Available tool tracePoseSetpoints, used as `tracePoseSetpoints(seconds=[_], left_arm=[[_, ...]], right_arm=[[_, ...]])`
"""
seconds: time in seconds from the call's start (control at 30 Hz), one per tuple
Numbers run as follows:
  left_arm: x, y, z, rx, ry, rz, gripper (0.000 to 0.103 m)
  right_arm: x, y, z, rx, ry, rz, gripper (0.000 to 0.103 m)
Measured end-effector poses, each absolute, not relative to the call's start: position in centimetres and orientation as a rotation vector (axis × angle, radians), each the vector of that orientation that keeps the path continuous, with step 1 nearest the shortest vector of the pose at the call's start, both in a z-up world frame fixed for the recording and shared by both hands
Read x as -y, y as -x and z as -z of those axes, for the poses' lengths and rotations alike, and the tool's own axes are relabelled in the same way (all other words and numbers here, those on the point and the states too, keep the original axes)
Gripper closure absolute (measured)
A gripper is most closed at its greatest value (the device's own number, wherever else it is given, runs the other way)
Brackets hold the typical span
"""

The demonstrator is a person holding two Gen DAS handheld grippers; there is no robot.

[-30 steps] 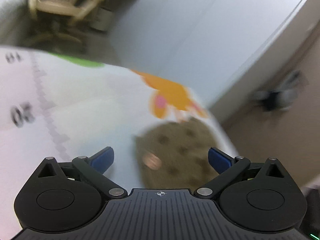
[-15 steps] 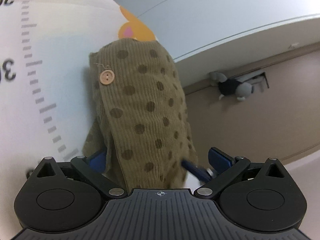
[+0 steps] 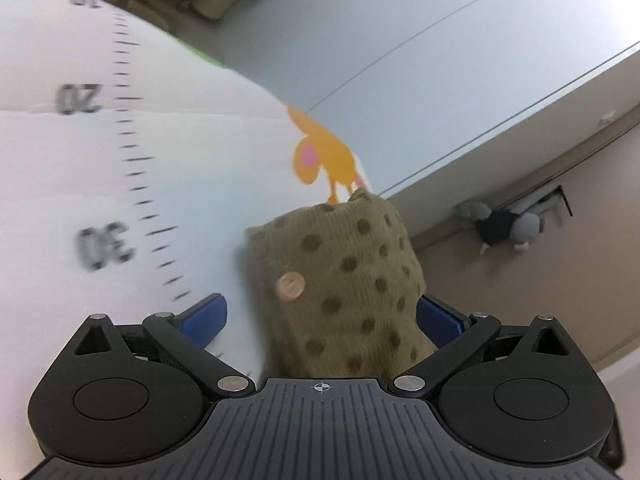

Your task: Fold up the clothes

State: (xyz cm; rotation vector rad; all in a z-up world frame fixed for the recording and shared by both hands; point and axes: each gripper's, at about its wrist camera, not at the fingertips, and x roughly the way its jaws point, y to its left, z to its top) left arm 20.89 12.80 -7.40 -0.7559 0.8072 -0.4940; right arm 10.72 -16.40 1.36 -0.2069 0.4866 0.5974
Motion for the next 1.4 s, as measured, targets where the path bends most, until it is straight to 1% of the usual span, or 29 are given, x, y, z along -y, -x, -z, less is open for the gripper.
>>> tracePoseSetpoints(seconds=[0.1, 0.2, 0.23, 0.27, 0.3, 0.37, 0.4, 0.47, 0.57, 0.7, 0.8, 0.87, 0.97, 1.07, 1.13, 1.3, 1.33, 1.37, 1.4], left_arm=[[-10.0, -22.2, 7.0, -0.765, 0.71, 0.468, 0.0], [-7.2, -22.2, 6.3, -0.717, 0.542, 0.399, 0.001], [-6.4, -22.0, 6.1, -0.698, 0.478, 0.374, 0.009], [-5.5, -21.7, 5.9, -0.68, 0.415, 0.349, 0.023], [-4.8, -21.3, 5.6, -0.653, 0.348, 0.337, 0.025], [-4.2, -20.5, 5.2, -0.611, 0.27, 0.34, 0.035], [-4.3, -20.2, 4.9, -0.603, 0.259, 0.343, 0.037], [-5.3, -19.9, 4.2, -0.605, 0.289, 0.354, 0.045], [-7.6, -18.6, 2.2, -0.58, 0.299, 0.345, 0.048], [-13.8, -14.0, -2.3, -0.503, 0.252, 0.25, 0.051], [-17.6, -9.6, -6.1, -0.441, 0.148, 0.129, 0.051], [-18.7, -7.1, -8.4, -0.403, 0.041, 0.031, 0.051], [-18.3, -5.9, -10.2, -0.368, -0.09, -0.077, 0.051], [-16.0, -7.0, -9.1, -0.349, -0.185, -0.123, 0.051], [-14.0, -7.2, -7.3, -0.398, -0.195, -0.09, 0.051], [-8.2, -4.3, -0.8, -0.704, -0.083, 0.239, 0.05], [-7.4, -3.8, -0.2, -0.732, -0.054, 0.291, 0.046], [-6.6, -3.2, 0.4, -0.76, -0.026, 0.344, 0.036], [-6.0, -2.7, 0.5, -0.773, 0.002, 0.402, 0.031]], right_arm=[[17.9, -11.1, -1.4, -0.478, 0.153, -0.533, 0.0], [19.5, -11.4, -1.1, -0.483, 0.103, -0.483, 0.0], [20.0, -11.4, -1.0, -0.484, 0.083, -0.466, 0.0], [20.5, -11.4, -0.9, -0.486, 0.063, -0.451, 0.0], [20.6, -11.7, -0.7, -0.488, 0.047, -0.437, 0.0], [21.2, -12.4, -0.5, -0.49, 0.001, -0.401, 0.0], [21.6, -12.6, -0.4, -0.491, -0.022, -0.388, 0.0], [22.3, -12.8, -0.4, -0.491, -0.079, -0.371, 0.0], [22.9, -13.2, -0.6, -0.487, -0.132, -0.362, 0.0], [23.1, -13.4, -0.5, -0.468, -0.154, -0.368, 0.0], [22.9, -13.7, -0.4, -0.453, -0.184, -0.407, 0.0], [22.5, -13.8, -0.2, -0.447, -0.192, -0.434, 0.0], [22.0, -13.9, -0.1, -0.439, -0.203, -0.472, 0.0], [21.5, -14.0, 0.1, -0.431, -0.215, -0.511, 0.0], [21.2, -14.1, 0.2, -0.425, -0.222, -0.537, 0.0], [22.4, -14.2, 0.8, -0.463, -0.224, -0.478, 0.0], [22.6, -14.2, 0.9, -0.473, -0.227, -0.466, 0.0], [22.6, -14.1, 0.9, -0.48, -0.226, -0.468, 0.0], [22.5, -13.9, 0.8, -0.487, -0.225, -0.473, 0.0]])
